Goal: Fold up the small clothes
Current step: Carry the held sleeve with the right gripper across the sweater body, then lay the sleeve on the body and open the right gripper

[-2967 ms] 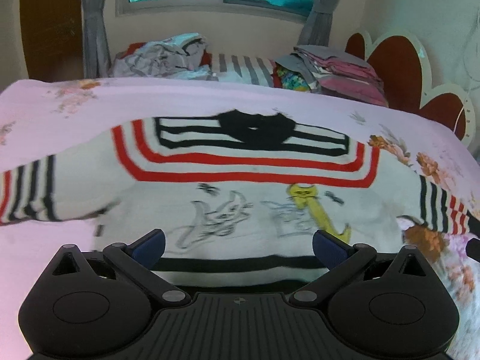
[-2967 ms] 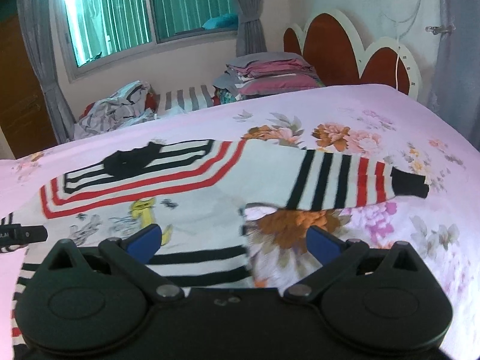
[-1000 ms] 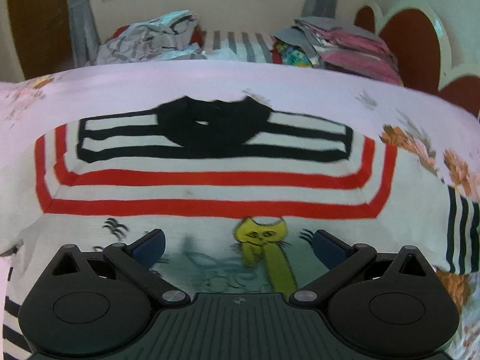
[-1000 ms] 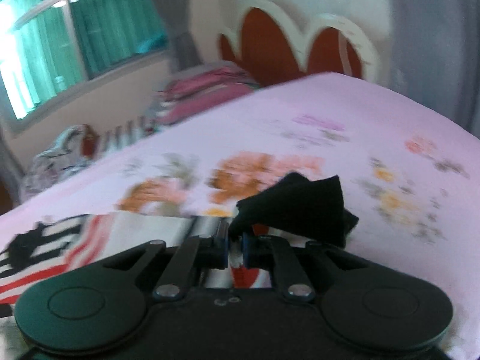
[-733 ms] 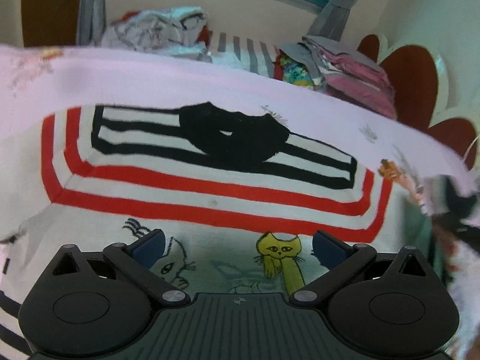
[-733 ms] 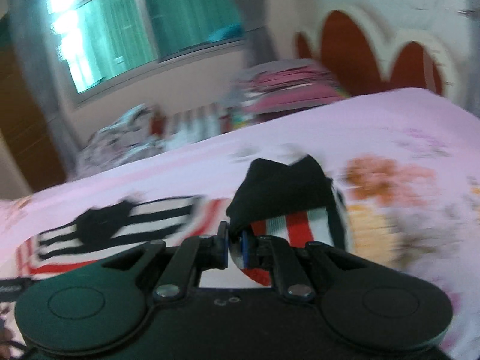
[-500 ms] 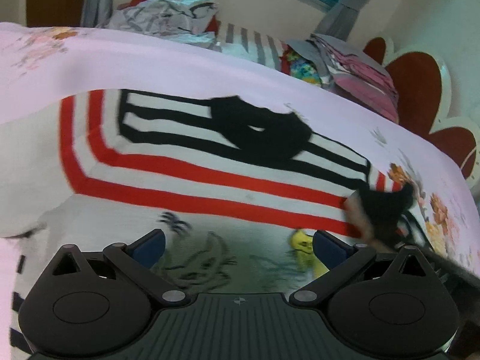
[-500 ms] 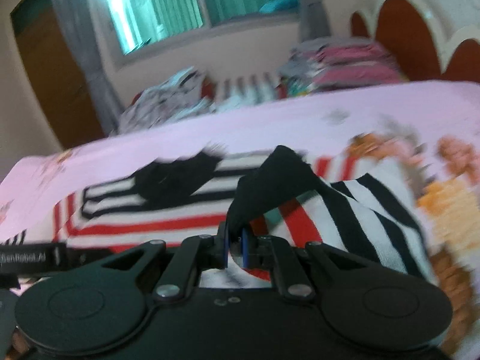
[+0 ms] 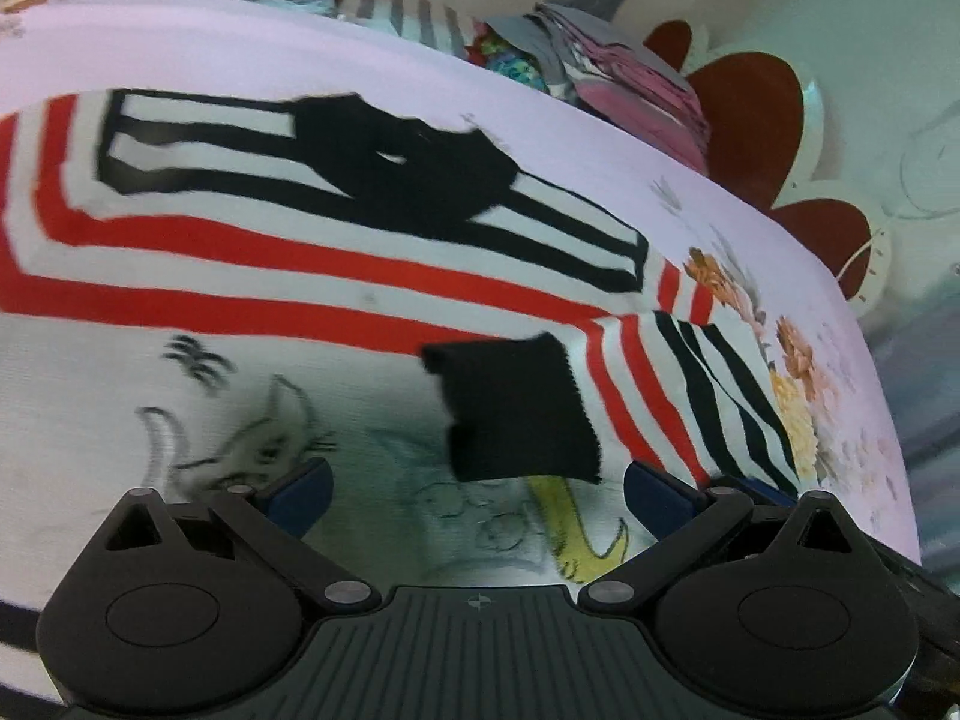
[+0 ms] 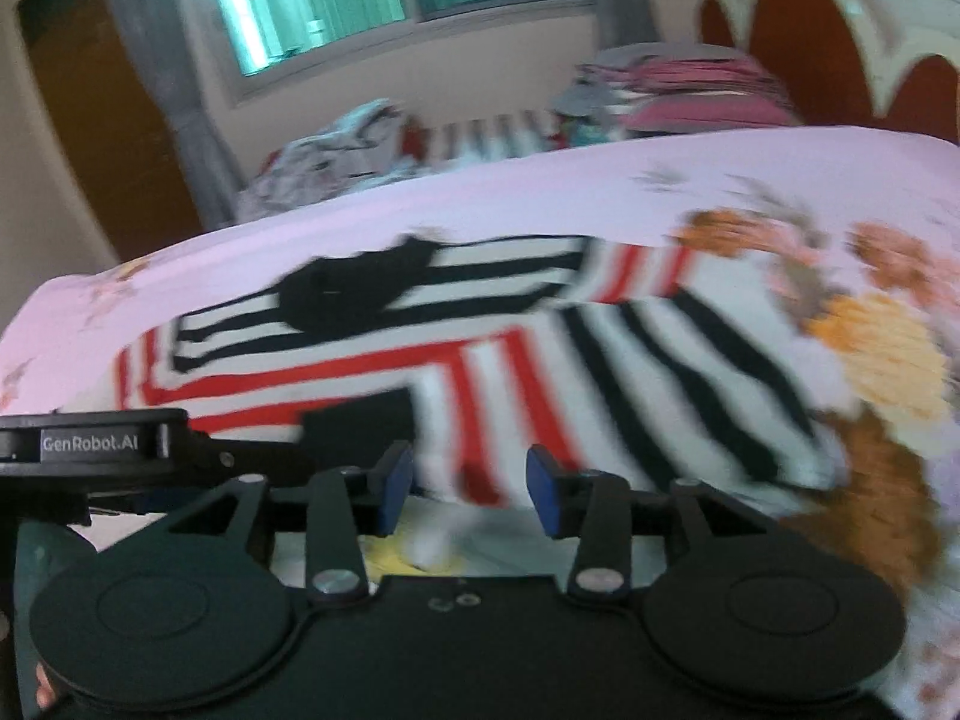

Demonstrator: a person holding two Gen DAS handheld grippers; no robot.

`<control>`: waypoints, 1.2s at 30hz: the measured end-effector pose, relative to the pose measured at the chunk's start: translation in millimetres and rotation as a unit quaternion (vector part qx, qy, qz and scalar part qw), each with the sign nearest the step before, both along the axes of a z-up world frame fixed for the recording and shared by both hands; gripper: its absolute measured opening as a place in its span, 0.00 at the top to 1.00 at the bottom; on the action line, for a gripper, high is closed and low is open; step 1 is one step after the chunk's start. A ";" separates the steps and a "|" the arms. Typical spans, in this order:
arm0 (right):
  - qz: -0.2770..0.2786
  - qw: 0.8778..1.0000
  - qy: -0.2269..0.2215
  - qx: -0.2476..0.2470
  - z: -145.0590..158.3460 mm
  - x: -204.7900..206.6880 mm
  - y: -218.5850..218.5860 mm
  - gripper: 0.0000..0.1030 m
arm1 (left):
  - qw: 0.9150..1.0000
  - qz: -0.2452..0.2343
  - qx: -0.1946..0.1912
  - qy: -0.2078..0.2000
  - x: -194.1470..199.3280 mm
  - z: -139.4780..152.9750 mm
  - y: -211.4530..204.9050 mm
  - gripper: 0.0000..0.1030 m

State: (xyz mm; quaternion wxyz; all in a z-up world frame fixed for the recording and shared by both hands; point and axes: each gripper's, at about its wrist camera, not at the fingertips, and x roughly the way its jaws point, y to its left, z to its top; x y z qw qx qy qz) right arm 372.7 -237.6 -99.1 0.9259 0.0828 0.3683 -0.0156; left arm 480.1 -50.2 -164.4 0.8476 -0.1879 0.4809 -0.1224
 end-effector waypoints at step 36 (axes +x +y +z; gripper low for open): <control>-0.077 0.997 0.031 -0.002 -38.4 18.1 -41.2 0.65 | 0.989 0.101 0.010 -0.104 1.4 17.1 97.2 0.95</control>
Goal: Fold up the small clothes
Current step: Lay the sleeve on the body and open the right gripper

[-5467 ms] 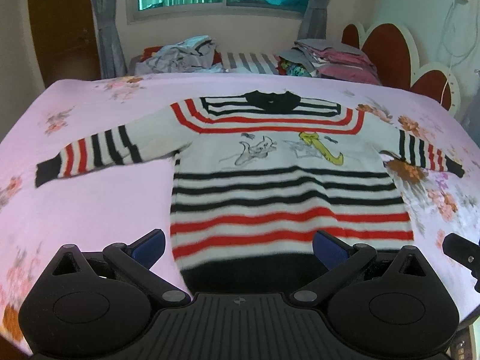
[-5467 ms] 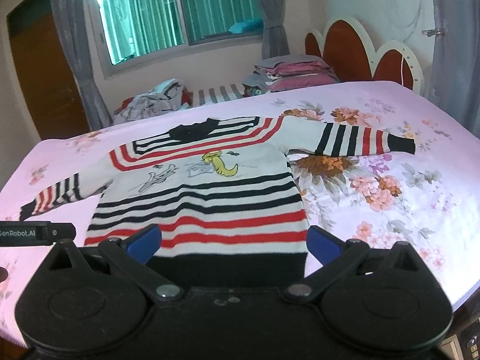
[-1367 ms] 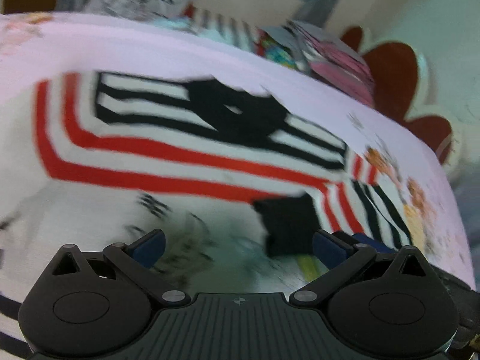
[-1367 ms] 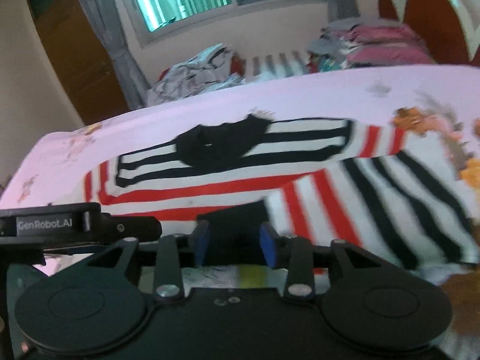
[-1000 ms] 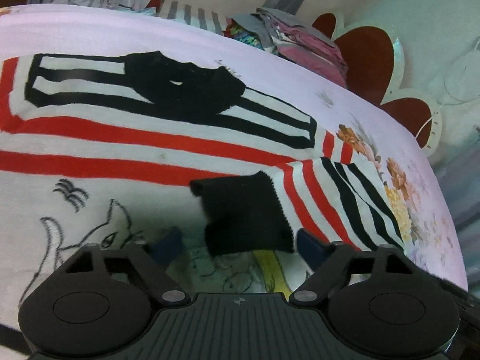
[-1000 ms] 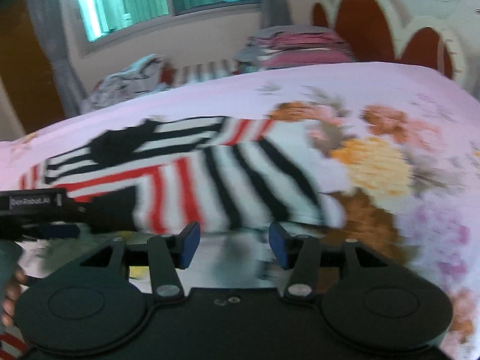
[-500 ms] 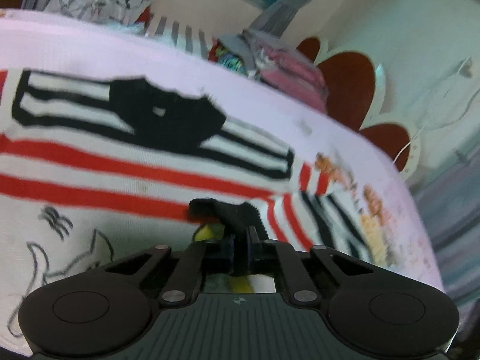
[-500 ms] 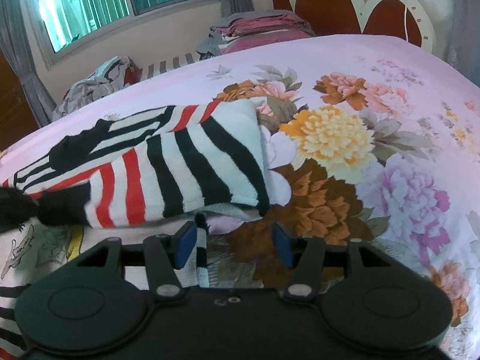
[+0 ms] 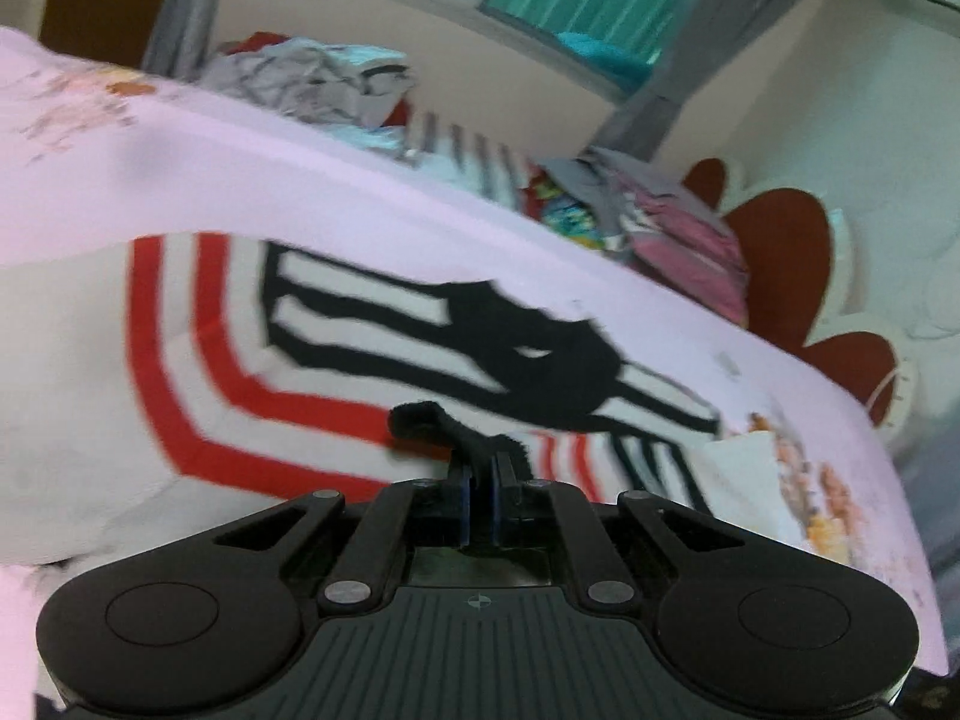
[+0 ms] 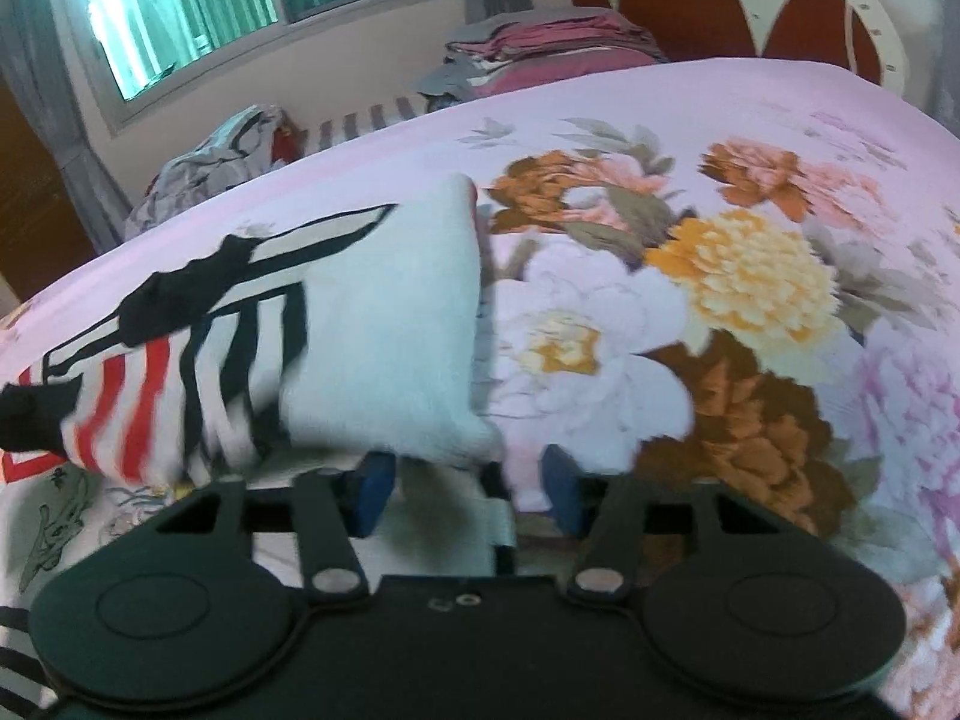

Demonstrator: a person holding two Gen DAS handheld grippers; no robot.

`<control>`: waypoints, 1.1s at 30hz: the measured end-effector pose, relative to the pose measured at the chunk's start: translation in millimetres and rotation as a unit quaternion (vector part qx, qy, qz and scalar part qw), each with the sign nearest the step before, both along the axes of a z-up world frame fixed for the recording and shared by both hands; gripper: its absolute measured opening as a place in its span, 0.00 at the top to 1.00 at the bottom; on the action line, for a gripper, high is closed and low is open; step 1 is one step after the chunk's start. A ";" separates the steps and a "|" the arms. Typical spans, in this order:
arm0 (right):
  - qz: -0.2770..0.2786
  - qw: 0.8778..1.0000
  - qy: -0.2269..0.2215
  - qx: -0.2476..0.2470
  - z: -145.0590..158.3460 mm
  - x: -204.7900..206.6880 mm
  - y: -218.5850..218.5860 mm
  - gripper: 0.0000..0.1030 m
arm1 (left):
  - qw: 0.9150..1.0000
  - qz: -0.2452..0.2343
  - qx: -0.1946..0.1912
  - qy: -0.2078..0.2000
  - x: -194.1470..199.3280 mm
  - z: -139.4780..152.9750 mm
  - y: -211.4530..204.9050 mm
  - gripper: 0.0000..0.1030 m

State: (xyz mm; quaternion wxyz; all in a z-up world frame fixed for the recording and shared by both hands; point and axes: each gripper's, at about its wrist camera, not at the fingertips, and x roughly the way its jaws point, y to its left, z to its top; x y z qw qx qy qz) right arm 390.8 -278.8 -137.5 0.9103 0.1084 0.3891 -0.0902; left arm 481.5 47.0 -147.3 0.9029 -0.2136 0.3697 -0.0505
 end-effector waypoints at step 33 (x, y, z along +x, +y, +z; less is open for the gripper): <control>0.013 0.998 -0.031 0.053 13.0 64.1 -42.6 0.49 | 0.997 -0.025 0.074 -0.001 11.8 -20.6 -53.2 0.38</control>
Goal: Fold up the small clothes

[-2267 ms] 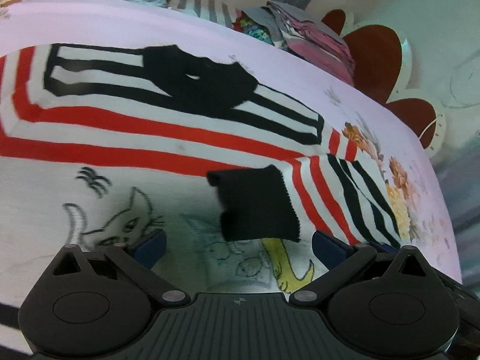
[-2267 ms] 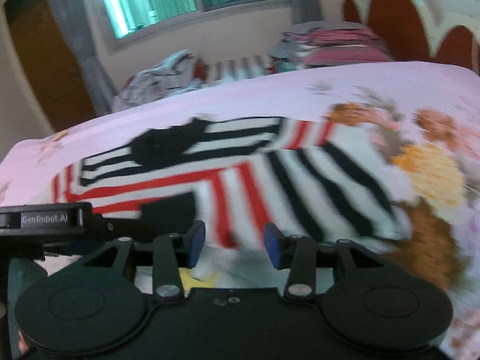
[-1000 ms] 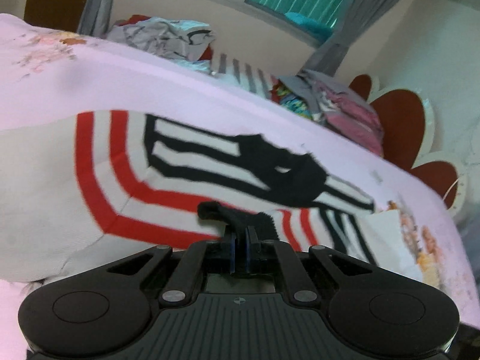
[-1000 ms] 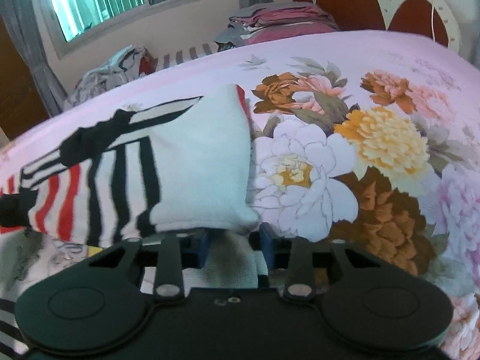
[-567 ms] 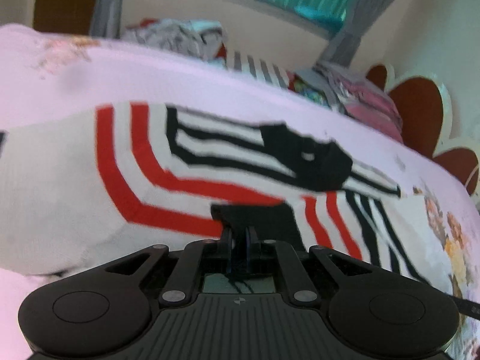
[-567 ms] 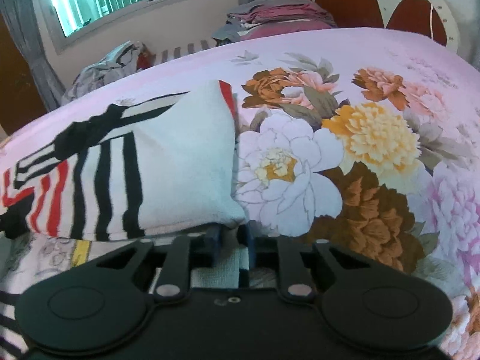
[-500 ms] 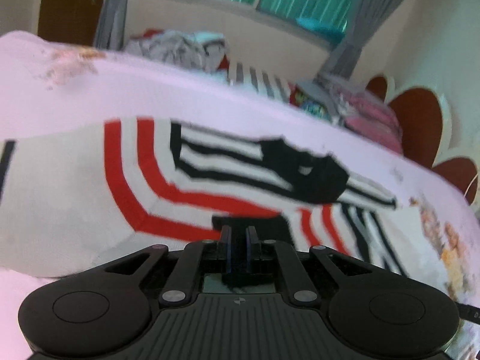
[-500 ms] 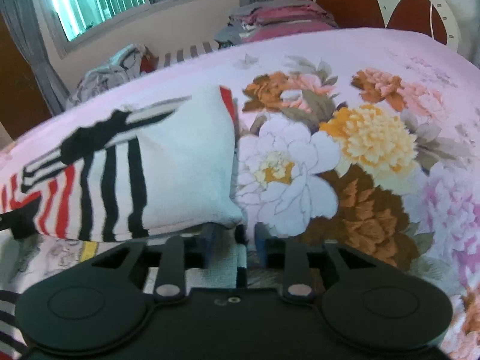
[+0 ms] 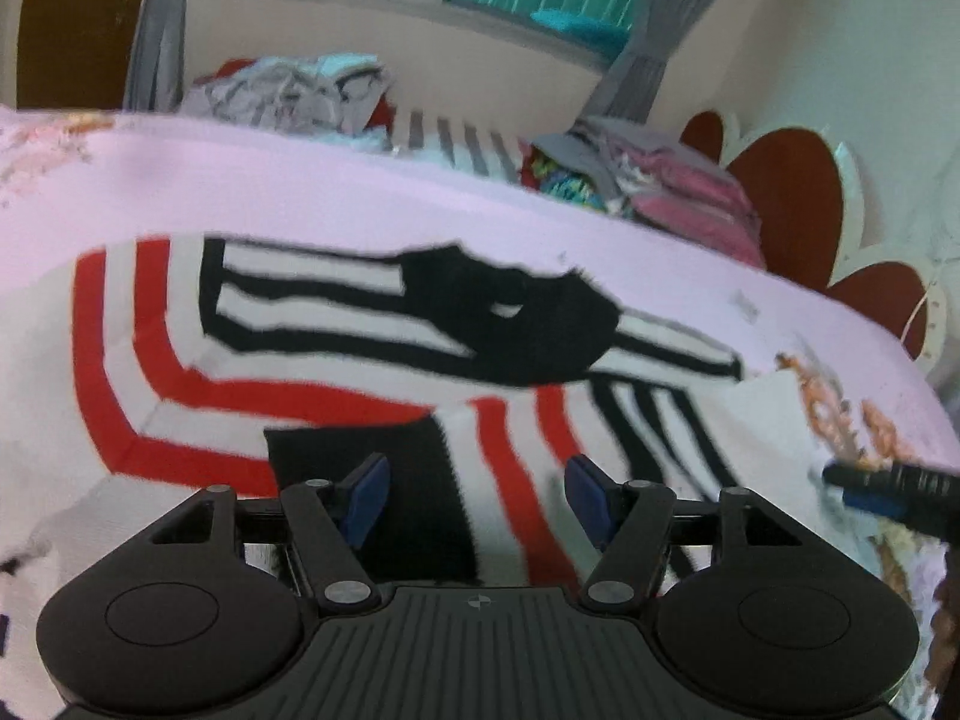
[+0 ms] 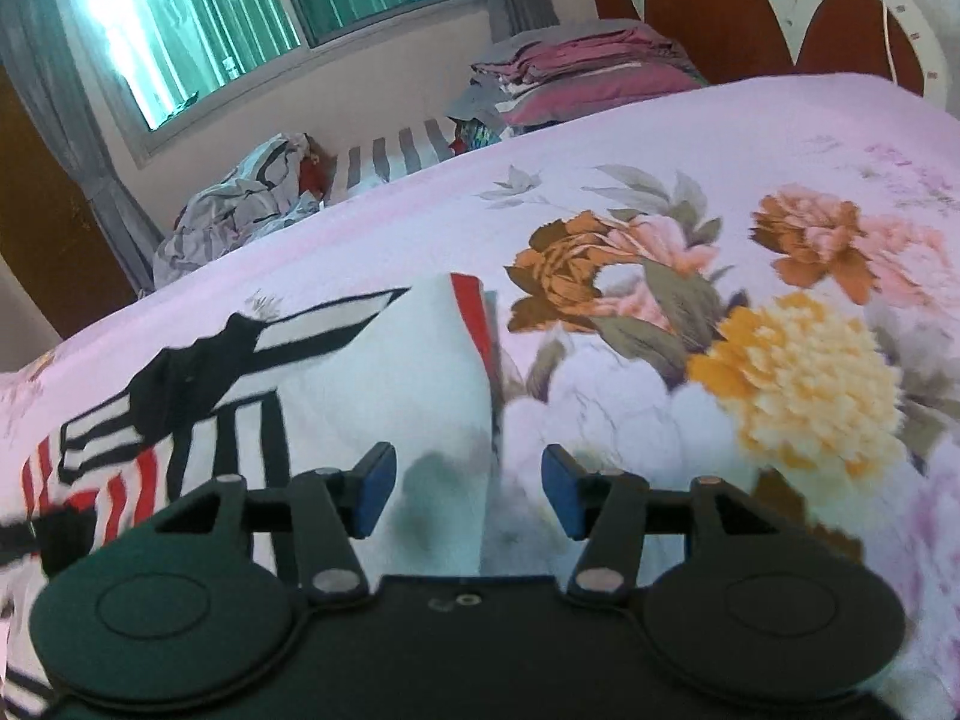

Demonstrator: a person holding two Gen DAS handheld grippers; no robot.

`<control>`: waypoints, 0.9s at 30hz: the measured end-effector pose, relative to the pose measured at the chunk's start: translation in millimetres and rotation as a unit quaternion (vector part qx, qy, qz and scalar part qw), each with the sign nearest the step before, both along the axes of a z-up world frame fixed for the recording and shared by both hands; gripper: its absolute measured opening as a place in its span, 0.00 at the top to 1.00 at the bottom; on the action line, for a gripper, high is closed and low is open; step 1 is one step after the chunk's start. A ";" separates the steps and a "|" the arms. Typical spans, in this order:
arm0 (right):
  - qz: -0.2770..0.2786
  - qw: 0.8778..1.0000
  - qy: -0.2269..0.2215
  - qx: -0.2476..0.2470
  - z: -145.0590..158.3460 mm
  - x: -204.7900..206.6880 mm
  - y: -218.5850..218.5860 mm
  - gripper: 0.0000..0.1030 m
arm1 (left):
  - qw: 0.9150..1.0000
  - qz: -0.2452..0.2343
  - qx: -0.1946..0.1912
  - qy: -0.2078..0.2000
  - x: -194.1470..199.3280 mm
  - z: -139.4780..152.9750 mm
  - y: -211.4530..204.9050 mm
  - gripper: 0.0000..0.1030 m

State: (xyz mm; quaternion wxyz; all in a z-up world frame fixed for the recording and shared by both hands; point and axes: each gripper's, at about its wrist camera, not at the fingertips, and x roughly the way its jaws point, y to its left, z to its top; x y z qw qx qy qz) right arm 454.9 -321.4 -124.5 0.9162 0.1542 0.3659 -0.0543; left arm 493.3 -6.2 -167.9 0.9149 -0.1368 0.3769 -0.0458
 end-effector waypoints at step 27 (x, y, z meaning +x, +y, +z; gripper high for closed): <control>-0.012 0.996 -0.037 -0.080 4.5 65.3 -2.1 0.80 | 1.000 0.006 -0.009 -0.006 4.8 -7.1 6.7 0.38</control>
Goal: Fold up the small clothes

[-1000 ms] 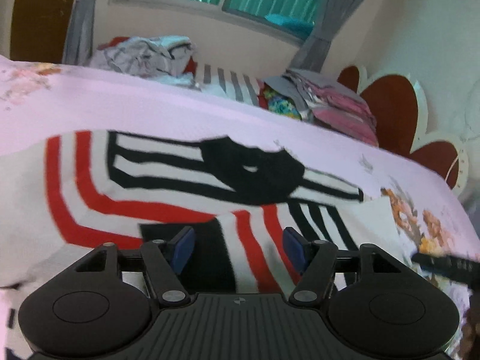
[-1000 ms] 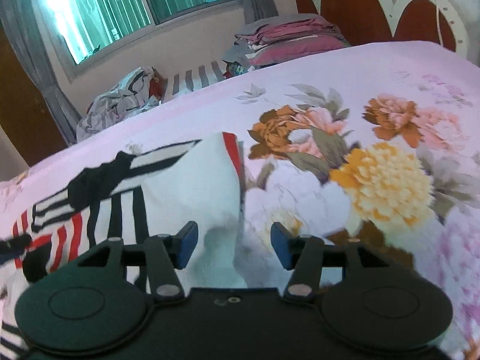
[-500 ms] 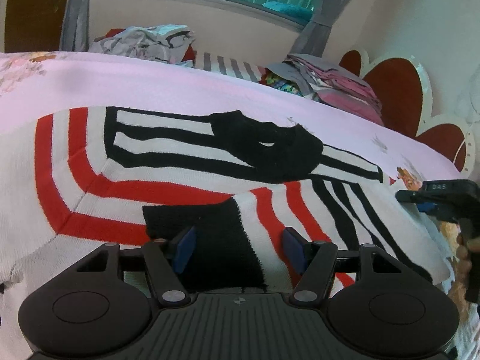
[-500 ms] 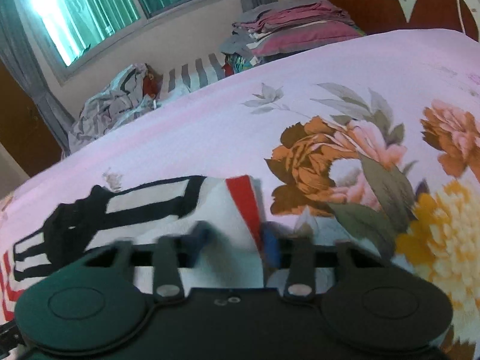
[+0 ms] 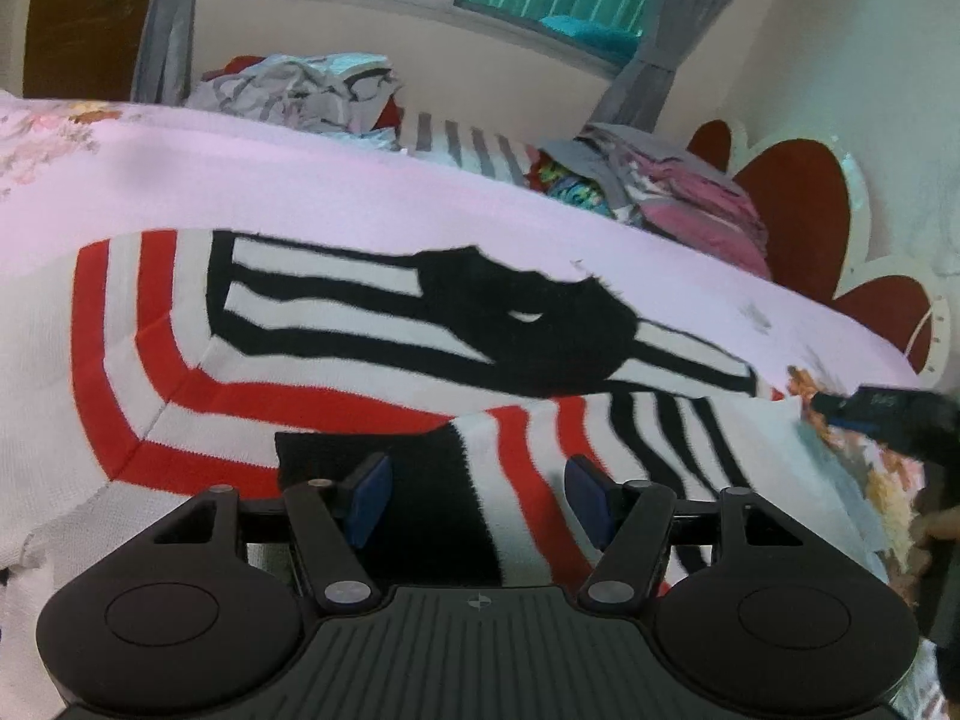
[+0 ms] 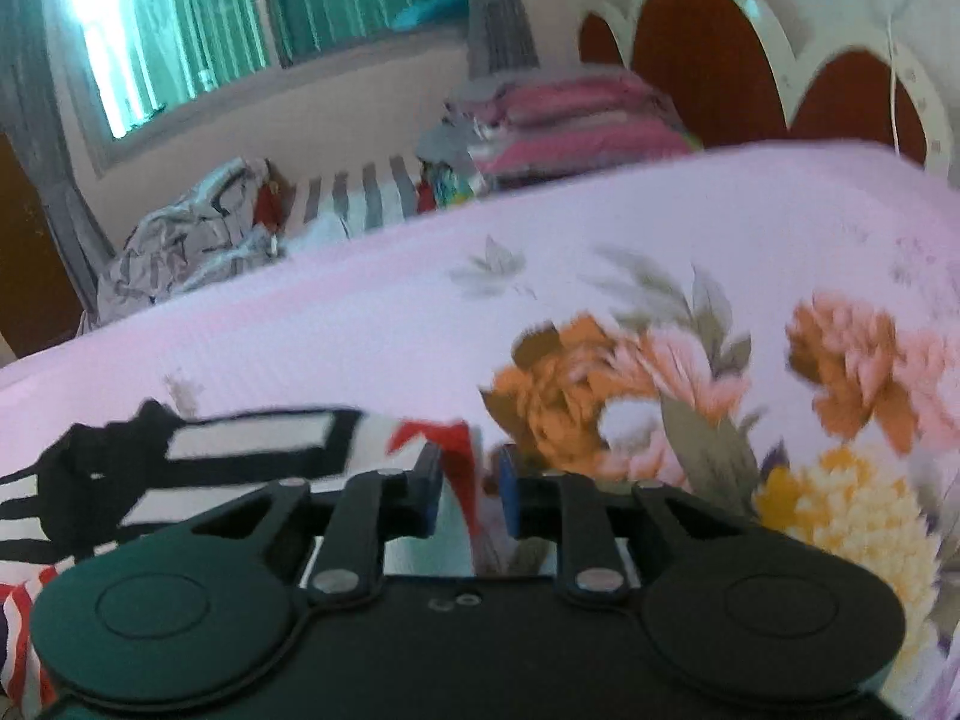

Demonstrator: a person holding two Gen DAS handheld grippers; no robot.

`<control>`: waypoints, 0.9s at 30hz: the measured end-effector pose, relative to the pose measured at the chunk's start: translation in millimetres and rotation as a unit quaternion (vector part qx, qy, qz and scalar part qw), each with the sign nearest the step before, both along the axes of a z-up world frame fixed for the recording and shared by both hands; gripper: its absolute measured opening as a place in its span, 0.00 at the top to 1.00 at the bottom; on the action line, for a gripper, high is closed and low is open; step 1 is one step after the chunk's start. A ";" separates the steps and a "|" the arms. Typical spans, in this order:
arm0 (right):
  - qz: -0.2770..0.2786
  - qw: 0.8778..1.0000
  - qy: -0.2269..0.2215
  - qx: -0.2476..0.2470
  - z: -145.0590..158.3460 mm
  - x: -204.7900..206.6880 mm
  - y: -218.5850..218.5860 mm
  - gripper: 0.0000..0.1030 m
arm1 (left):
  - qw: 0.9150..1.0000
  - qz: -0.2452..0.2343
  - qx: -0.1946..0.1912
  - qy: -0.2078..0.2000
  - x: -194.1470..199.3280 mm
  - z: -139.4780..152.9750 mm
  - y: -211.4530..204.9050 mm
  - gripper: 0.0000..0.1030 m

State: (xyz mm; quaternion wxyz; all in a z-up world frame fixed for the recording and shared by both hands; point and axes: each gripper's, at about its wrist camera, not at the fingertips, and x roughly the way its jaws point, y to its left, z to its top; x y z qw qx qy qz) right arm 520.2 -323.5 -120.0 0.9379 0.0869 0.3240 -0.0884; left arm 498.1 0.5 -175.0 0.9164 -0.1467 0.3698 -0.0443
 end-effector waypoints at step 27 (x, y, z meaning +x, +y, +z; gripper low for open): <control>0.104 0.994 0.042 -0.010 5.8 -70.0 69.1 0.68 | 0.998 0.054 0.027 0.020 -36.3 32.1 34.6 0.26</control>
